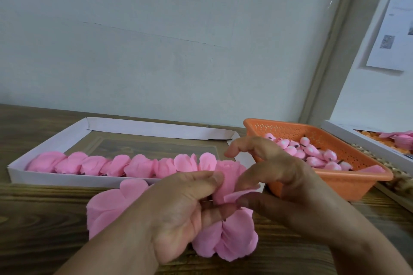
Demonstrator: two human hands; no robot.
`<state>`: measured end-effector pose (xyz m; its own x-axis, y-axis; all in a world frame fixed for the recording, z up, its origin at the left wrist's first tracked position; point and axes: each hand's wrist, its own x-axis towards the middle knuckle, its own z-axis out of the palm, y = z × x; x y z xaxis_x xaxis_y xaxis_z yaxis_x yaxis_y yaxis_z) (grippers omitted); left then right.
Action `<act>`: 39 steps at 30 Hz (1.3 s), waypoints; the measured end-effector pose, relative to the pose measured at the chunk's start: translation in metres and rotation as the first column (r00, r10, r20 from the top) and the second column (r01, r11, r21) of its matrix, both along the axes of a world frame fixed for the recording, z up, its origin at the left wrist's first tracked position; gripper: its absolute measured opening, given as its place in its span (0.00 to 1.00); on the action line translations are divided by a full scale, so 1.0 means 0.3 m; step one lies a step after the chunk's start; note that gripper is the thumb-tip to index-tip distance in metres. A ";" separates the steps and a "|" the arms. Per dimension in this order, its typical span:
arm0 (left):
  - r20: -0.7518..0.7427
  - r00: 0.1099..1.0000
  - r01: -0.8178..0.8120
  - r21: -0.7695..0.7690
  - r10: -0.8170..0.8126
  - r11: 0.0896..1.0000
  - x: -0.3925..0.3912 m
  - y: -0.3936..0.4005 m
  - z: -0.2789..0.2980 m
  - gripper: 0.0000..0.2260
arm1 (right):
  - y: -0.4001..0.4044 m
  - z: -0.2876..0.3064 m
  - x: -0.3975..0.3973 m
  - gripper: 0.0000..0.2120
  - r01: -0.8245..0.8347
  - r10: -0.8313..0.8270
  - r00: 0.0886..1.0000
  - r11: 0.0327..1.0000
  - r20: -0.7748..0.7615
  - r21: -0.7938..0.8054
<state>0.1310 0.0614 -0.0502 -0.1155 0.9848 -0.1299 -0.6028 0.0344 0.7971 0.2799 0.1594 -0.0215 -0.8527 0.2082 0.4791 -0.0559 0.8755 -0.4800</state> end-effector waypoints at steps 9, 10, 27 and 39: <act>-0.080 0.995 -0.060 0.015 0.061 0.998 0.011 0.002 -0.009 0.09 | -0.009 -0.007 -0.019 0.05 0.006 -0.008 0.999 0.999 -0.036 -0.054; -0.097 0.993 -0.059 0.018 0.061 0.998 0.013 0.003 -0.009 0.09 | -0.007 -0.009 -0.018 0.04 0.017 -0.019 0.999 0.999 -0.028 -0.046; -0.252 0.967 0.001 0.184 0.047 0.983 0.034 -0.018 0.009 0.18 | 0.001 -0.019 -0.029 0.03 0.116 -0.110 0.986 0.992 -0.122 0.044; -0.077 0.989 -0.111 0.154 0.124 0.982 0.015 -0.011 0.018 0.10 | 0.021 0.008 0.013 0.08 -0.072 0.038 0.964 0.990 -0.262 -0.124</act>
<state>0.1354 0.0580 -0.0448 -0.2358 0.9713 0.0322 -0.5245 -0.1551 0.8372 0.2837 0.1656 -0.0190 -0.7154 0.2404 0.6560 -0.2394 0.7978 -0.5534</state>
